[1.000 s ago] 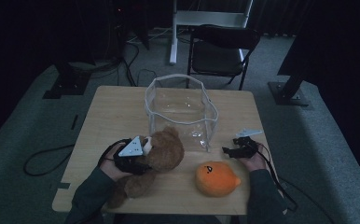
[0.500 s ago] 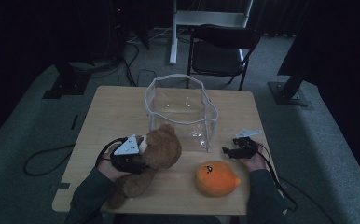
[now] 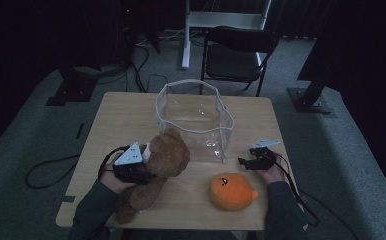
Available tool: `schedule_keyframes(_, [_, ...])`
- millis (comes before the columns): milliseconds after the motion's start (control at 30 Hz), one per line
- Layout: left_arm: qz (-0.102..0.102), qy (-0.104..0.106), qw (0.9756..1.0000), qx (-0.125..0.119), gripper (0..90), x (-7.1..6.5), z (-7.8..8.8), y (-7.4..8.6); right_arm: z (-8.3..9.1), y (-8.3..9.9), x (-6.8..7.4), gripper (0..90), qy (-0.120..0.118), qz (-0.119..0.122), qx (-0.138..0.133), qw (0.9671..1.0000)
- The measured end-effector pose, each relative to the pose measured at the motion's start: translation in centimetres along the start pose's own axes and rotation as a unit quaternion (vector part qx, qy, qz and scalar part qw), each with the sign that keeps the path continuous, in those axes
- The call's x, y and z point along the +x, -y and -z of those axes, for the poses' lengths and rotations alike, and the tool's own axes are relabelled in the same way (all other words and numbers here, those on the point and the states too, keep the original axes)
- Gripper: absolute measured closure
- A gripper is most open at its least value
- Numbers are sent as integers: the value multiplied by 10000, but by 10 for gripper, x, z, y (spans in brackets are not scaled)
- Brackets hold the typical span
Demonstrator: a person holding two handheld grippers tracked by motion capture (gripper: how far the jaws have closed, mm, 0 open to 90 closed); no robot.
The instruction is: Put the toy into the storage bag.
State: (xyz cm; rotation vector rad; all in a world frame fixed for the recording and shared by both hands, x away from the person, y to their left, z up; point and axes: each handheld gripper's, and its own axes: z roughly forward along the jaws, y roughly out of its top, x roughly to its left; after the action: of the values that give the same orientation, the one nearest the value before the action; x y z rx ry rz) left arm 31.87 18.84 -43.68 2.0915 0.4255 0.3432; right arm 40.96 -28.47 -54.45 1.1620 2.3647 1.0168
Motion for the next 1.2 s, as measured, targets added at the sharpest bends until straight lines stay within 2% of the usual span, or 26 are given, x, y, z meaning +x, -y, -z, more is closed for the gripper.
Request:
schedule_keyframes(567, [106,-85,9997,-187,395,4,10,-2,0,0,0,261,-12,-10,-18,10000])
schedule_keyframes(1200, [109,-134,9993,-336,404,7,21,-7,0,1,0,261,-13,-7,-26,10000])
